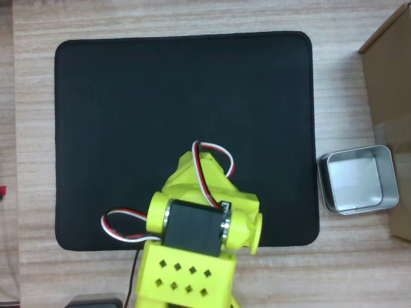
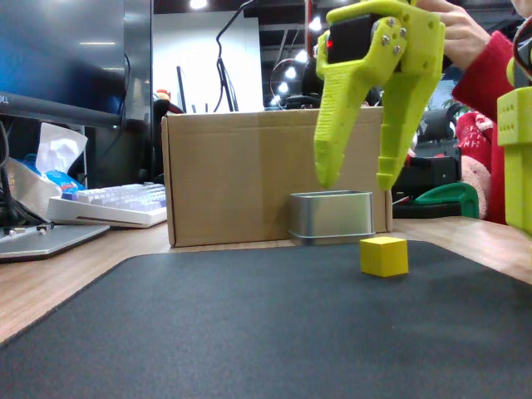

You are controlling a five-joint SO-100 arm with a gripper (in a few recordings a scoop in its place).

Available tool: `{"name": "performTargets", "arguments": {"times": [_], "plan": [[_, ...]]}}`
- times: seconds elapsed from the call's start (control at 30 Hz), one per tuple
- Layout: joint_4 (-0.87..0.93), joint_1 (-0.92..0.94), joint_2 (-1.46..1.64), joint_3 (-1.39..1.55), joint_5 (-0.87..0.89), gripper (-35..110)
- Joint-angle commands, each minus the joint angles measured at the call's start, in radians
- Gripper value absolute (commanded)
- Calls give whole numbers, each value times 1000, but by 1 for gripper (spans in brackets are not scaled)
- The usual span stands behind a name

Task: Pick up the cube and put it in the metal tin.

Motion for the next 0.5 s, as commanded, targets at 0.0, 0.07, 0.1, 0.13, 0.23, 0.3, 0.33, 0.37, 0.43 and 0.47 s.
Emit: {"name": "performTargets", "arguments": {"times": [0.0, 0.07, 0.1, 0.13, 0.23, 0.3, 0.33, 0.37, 0.43, 0.47], "plan": [[14, 23, 9, 35, -46, 29], [-2, 25, 8, 66, -64, 29], [-8, 28, 3, 75, -71, 29], [-12, 29, -8, 84, -81, 29], [-75, 54, -48, 117, -95, 29], [-110, 58, -74, 135, -103, 29], [-129, 60, -86, 152, -112, 29], [-144, 67, -98, 166, -124, 29], [-169, 78, -112, 183, -133, 29], [-179, 84, -117, 186, -135, 29]]}}
